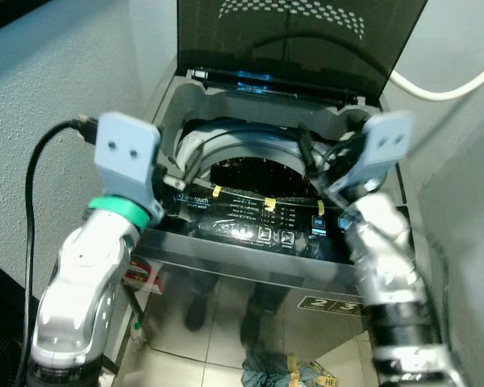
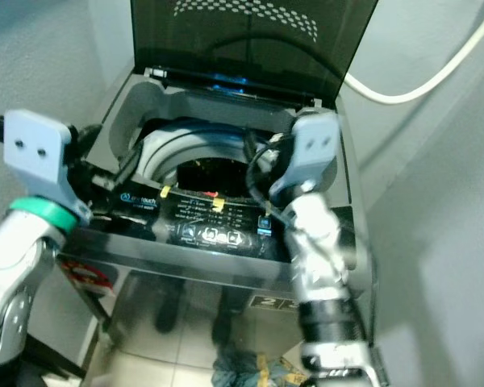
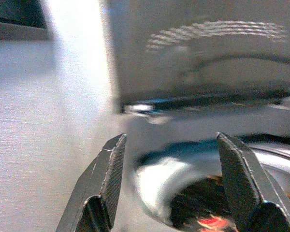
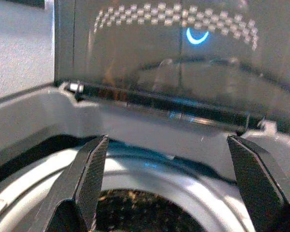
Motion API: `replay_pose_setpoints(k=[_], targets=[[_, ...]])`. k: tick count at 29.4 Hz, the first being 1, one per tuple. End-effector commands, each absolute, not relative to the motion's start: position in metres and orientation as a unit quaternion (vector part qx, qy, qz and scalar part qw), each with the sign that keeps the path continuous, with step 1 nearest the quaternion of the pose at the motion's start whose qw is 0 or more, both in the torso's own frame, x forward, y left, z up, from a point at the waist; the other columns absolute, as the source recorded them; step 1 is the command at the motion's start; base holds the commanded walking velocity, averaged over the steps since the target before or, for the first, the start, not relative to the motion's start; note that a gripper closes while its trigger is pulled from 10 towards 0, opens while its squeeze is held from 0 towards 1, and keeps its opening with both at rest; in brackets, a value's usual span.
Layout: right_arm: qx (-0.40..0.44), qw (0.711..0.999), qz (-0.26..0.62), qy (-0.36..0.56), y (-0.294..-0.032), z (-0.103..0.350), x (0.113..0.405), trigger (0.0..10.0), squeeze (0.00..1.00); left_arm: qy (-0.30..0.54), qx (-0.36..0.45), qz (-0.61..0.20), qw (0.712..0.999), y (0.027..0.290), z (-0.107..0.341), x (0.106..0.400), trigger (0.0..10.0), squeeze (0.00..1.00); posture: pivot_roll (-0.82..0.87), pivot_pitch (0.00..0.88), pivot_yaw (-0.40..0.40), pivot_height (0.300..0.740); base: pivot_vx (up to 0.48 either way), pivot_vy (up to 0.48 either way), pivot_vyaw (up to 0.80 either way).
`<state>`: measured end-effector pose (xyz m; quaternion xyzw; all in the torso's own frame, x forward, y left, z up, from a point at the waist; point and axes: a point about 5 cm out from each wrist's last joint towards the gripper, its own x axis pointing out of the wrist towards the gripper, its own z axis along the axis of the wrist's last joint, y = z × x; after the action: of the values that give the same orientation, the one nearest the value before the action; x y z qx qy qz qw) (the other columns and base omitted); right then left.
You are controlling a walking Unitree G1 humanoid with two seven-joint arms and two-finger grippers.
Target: Clothes washing
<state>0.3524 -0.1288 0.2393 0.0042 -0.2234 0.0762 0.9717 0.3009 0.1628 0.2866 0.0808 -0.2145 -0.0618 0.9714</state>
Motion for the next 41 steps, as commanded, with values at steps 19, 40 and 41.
replay_pose_setpoints(k=[19, 40, 41], targets=[[0.022, 0.974, 0.066, -0.216, -0.114, 0.231, 0.351, 10.0, 0.0, -0.213, 0.035, -0.016, 0.976, 0.167, 0.278, 0.313, 10.0, 0.0, 0.19, 0.0, -0.095, 0.74, 0.0, 0.0, 0.0], [0.006, 0.978, 0.065, -0.198, -0.111, 0.222, 0.353, 10.0, 0.0, -0.213, 0.033, -0.02, 0.976, 0.163, 0.273, 0.32, 10.0, 0.0, 0.18, 0.0, -0.075, 0.74, 0.0, 0.0, 0.0], [0.006, 0.978, 0.065, -0.198, -0.111, 0.222, 0.353, 10.0, 0.0, -0.213, 0.033, -0.02, 0.976, 0.163, 0.273, 0.32, 10.0, 0.0, 0.18, 0.0, -0.075, 0.74, 0.0, 0.0, 0.0]])
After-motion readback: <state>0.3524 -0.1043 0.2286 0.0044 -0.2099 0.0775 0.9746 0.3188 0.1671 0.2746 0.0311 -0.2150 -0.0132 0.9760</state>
